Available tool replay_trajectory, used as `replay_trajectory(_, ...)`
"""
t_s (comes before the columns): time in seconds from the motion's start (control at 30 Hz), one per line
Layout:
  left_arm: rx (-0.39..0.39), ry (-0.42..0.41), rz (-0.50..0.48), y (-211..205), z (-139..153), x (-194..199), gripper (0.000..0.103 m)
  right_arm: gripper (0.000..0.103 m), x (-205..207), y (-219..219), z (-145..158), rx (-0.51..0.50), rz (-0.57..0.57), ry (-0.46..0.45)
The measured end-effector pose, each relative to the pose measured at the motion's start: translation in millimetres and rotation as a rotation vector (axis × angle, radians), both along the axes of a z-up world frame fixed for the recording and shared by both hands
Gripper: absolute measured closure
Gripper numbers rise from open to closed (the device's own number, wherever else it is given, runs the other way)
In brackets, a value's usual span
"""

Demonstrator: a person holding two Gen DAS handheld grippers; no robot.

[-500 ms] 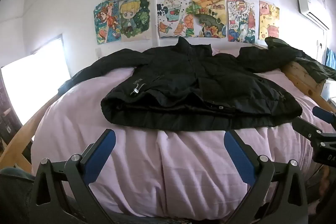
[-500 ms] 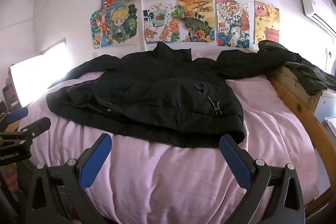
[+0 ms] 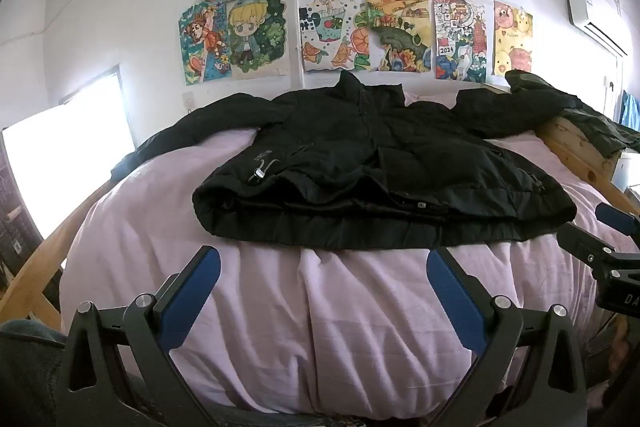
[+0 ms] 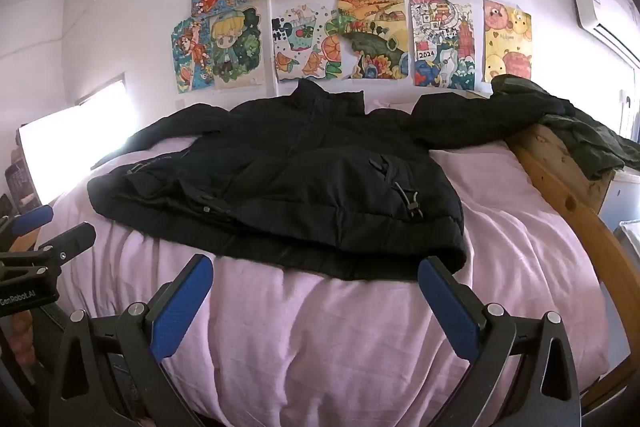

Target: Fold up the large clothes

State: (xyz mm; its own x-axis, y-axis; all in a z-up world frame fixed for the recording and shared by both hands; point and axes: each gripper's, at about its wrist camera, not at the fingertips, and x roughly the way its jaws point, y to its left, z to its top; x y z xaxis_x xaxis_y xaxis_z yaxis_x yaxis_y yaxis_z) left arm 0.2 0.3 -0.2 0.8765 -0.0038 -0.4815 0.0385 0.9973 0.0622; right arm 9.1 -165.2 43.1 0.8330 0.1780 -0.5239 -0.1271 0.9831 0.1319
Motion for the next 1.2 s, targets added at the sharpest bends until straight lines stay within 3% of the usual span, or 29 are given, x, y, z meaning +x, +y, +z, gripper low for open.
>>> replay_trajectory(1.2, 0.005, 0.000, 0.001, -0.3, 0.2, -0.2, 0.002, 0.000, 2.3, 4.1, -2.0, 0.005, -0.002, 0.006)
